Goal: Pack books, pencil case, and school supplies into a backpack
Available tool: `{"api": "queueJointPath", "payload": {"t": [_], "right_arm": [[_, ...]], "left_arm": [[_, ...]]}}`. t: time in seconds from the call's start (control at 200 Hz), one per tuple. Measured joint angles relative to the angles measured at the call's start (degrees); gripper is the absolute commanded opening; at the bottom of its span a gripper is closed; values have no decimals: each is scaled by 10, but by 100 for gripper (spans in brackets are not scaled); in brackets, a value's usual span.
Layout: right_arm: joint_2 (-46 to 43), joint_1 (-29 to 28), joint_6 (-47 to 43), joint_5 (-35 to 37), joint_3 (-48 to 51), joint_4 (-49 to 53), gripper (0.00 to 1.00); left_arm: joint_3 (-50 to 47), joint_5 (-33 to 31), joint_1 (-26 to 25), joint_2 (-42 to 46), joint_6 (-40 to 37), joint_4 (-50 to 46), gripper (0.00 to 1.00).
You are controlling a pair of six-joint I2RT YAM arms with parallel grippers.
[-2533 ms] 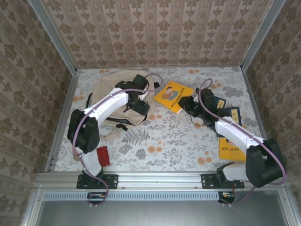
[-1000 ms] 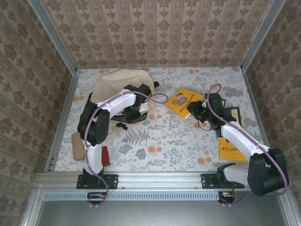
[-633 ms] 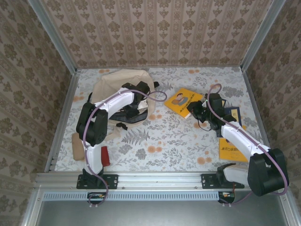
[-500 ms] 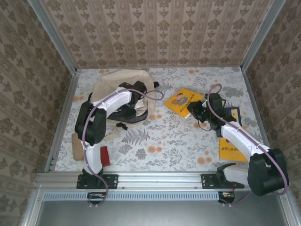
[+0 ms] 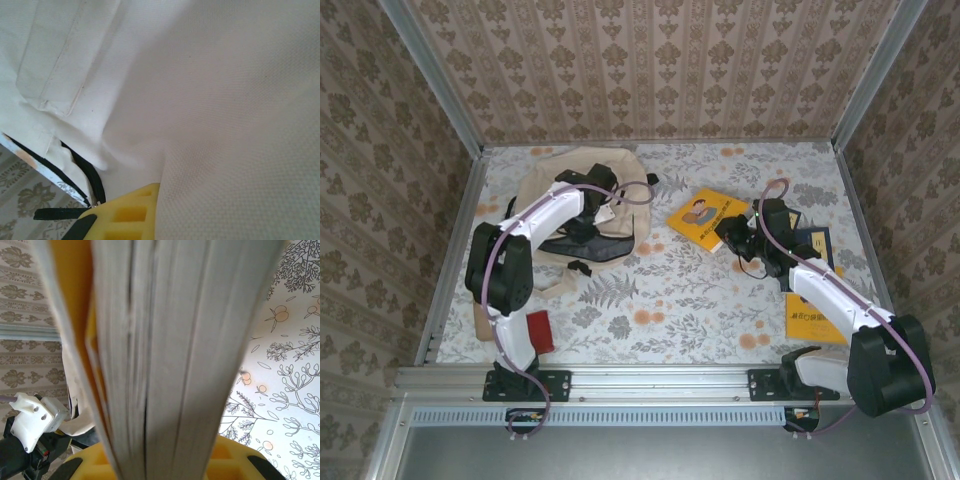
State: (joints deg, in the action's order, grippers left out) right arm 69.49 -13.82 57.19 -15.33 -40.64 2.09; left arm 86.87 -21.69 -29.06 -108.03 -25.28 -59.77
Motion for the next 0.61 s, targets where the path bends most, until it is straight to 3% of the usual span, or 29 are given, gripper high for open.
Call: {"api": "queueJointPath", "payload": {"t": [0.26,0.605], "right_arm": [[-52,0,-5,6,0,34,13],[-151,0,-9,-9,-7,88,14]], "left_arm": [[21,11,-45,17,9,40,3],[215,-48,-144,-12,75,133,2]]}}
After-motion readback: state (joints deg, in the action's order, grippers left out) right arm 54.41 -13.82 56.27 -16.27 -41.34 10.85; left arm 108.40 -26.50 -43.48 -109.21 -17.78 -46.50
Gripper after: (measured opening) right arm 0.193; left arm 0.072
